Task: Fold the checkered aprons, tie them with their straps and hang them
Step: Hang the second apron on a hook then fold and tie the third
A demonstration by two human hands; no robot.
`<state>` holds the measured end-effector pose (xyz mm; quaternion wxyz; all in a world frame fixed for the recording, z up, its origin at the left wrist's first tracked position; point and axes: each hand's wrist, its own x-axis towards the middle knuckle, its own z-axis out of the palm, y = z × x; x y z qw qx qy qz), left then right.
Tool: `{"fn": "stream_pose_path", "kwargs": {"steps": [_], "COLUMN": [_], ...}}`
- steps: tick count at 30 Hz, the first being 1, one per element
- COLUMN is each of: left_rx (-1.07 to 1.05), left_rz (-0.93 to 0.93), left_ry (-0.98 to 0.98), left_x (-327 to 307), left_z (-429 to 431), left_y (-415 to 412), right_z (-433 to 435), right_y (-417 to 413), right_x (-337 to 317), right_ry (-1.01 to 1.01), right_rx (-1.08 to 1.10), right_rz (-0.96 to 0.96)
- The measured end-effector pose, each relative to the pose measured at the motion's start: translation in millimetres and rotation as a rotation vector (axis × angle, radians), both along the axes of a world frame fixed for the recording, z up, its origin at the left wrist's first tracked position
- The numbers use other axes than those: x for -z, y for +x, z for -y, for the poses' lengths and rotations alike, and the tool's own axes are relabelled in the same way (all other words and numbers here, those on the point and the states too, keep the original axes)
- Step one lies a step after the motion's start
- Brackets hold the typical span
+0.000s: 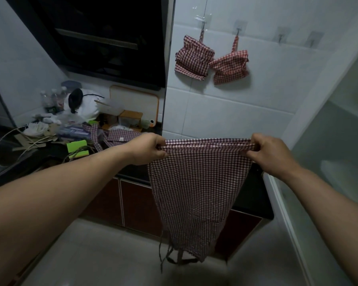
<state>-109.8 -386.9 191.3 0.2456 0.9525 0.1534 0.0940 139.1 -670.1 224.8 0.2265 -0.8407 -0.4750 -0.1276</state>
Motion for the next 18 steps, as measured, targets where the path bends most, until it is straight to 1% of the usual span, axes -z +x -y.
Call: {"fn": "stream_pose_path", "kwargs": {"steps": [4, 7, 12, 13, 18], "left_rx": [-0.033, -0.036, -0.058, -0.06, -0.068], "left_rz": [0.071, 0.095, 0.09, 0.088, 0.133], "left_ry": [-0.031, -0.023, 0.006, 0.013, 0.024], "left_x": [-4.7, -9.6, -8.6, -7.6, -6.7], "left_z": [0.2, 4.9, 4.8, 3.4, 0.2], "left_y": [2.8, 6.0, 10.2, 10.0, 6.3], "right_z": [0.6, -0.9, -0.9, -0.3, 2.4], "right_y": [-0.1, -1.2, 1.8, 2.6, -1.0], "right_x": [-0.2, -1.0, -4.9, -5.1, -4.7], "right_ry": [0.038, 0.09, 0.028, 0.05, 0.244], "right_rx": [0.041, 0.038, 0.022, 0.011, -0.1], "right_rz": [-0.013, -0.117, -0.2, -0.256, -0.665]}}
